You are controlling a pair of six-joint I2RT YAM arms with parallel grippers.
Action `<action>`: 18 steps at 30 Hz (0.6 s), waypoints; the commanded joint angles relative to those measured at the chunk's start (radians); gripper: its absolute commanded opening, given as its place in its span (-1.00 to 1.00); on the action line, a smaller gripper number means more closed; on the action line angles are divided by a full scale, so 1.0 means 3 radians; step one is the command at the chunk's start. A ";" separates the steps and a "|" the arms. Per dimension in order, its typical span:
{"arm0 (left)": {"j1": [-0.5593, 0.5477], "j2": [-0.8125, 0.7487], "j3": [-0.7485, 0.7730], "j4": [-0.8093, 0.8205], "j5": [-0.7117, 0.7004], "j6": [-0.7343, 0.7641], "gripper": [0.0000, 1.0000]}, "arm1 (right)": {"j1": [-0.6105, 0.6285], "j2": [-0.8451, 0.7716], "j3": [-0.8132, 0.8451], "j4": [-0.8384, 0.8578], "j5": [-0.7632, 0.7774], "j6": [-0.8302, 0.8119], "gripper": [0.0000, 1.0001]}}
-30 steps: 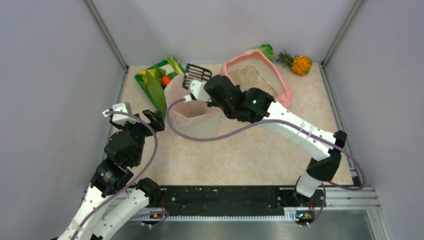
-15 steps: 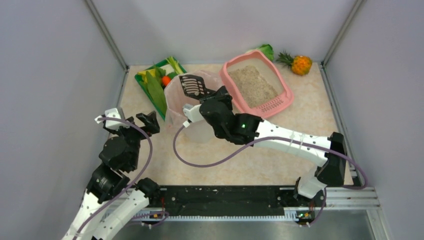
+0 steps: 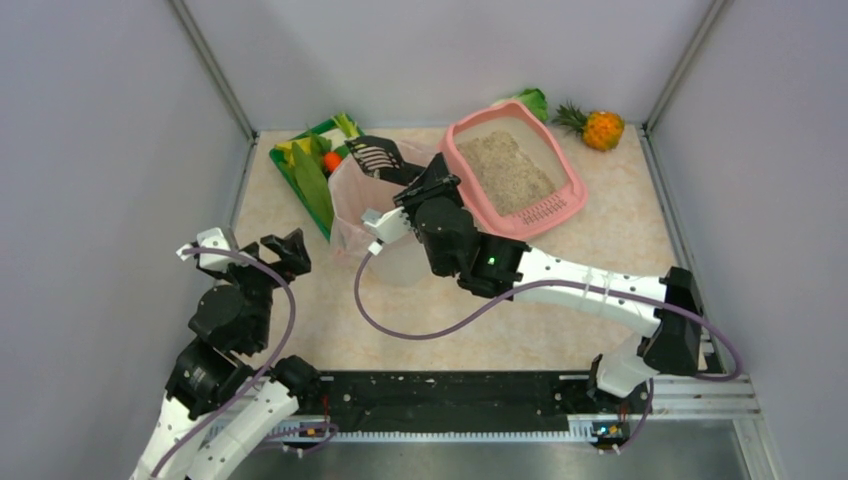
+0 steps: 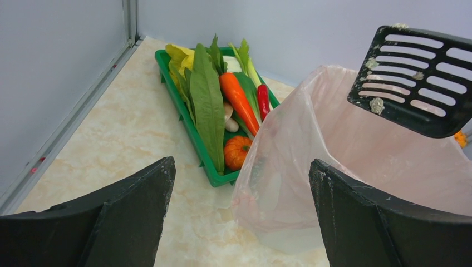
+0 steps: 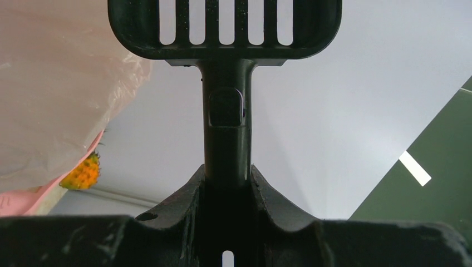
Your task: Clean the litter box
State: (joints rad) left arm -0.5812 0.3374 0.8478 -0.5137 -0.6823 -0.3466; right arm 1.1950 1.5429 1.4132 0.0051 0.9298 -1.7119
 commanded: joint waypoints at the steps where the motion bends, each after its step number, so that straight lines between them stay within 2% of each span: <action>1: 0.0009 -0.0049 -0.0014 -0.0030 -0.0066 -0.0060 0.89 | 0.0018 -0.0216 -0.0049 0.0172 -0.0036 -0.0183 -1.00; 5: 0.0008 -0.0063 -0.0018 -0.0029 -0.0066 -0.0052 0.89 | 0.0012 -0.0298 -0.0149 0.0544 -0.0105 -0.0348 -1.00; 7: 0.0007 -0.0058 -0.0021 -0.0007 -0.0061 -0.0051 0.89 | 0.0033 -0.0283 -0.0107 0.0090 -0.0116 -0.0238 -1.00; 8: 0.0009 -0.0045 -0.0024 0.0009 -0.0044 -0.0041 0.89 | 0.0018 -0.0293 -0.0140 0.0044 -0.0109 -0.0246 -1.00; 16: 0.0005 -0.0030 -0.0043 0.0037 -0.0006 -0.0046 0.89 | -0.0043 -0.0425 -0.0367 -0.0161 -0.0171 -0.0141 -1.00; 18: 0.0008 -0.0007 -0.0045 0.0069 0.0020 -0.0038 0.89 | -0.0057 -0.0468 -0.0433 0.0000 -0.0196 -0.0193 -1.00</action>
State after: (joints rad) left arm -0.5812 0.3332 0.8459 -0.5339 -0.6888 -0.3538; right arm 1.1881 1.4582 1.3014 -0.0322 0.8814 -1.7771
